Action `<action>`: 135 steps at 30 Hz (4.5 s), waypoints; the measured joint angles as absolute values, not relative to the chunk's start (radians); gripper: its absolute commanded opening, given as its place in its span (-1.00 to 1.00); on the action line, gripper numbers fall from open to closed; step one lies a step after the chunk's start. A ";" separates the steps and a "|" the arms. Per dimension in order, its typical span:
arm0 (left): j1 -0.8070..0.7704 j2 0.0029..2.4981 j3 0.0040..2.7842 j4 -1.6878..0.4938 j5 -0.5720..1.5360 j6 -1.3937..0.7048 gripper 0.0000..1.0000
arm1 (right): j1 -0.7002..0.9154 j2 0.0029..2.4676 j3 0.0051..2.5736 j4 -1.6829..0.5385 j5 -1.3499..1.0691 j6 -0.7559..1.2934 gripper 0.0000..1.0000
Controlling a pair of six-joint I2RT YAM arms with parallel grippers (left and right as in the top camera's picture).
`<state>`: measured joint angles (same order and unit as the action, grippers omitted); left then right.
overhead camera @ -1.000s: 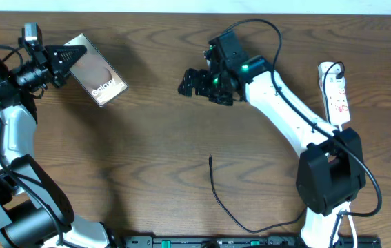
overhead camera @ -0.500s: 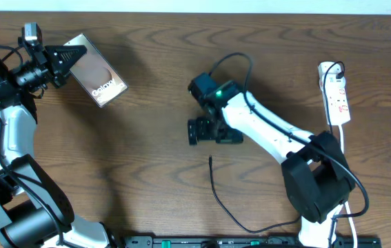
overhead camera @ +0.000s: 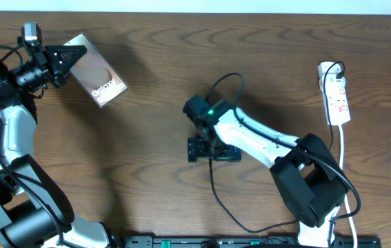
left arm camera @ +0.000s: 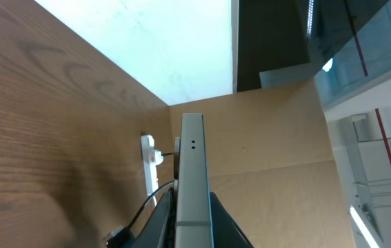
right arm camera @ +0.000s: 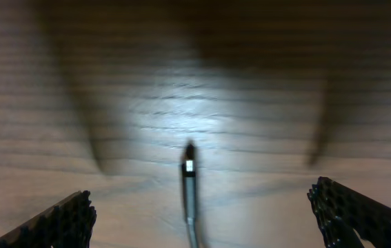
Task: Plug charger to phone and switch on socket
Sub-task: 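Lower the right gripper onto the black cable's plug end, then close the right gripper on the black cable plug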
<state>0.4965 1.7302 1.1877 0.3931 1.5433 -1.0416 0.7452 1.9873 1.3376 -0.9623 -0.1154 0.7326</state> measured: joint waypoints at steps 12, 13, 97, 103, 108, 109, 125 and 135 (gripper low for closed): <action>0.496 1.730 1.188 0.393 1.543 -1.036 -0.85 | 0.771 1.987 1.336 -0.926 -0.115 0.748 0.68; 0.496 1.730 1.188 0.393 1.543 -1.034 -0.85 | 0.771 1.987 1.336 -0.926 -0.115 0.748 0.68; 0.496 1.730 1.188 0.393 1.543 -1.020 -0.85 | 0.808 1.987 1.288 -0.899 -0.099 0.778 -0.91; 0.496 1.730 1.188 0.393 1.543 -1.019 -0.85 | 0.808 1.987 1.287 -0.930 -0.102 0.778 -0.98; 0.496 1.730 1.188 0.393 1.543 -1.019 -0.85 | 0.808 1.987 1.286 -0.970 -0.108 0.778 -0.98; 0.496 1.730 1.188 0.393 1.543 -1.019 -0.85 | 0.808 1.987 1.286 -0.970 -0.108 0.778 -0.98; 0.496 1.730 1.188 0.393 1.543 -1.019 -0.85 | 0.808 1.987 1.279 -0.970 -0.115 0.781 -0.96; 0.496 1.730 1.188 0.393 1.543 -1.019 -0.85 | 0.808 1.987 1.275 -0.964 -0.118 0.782 -0.98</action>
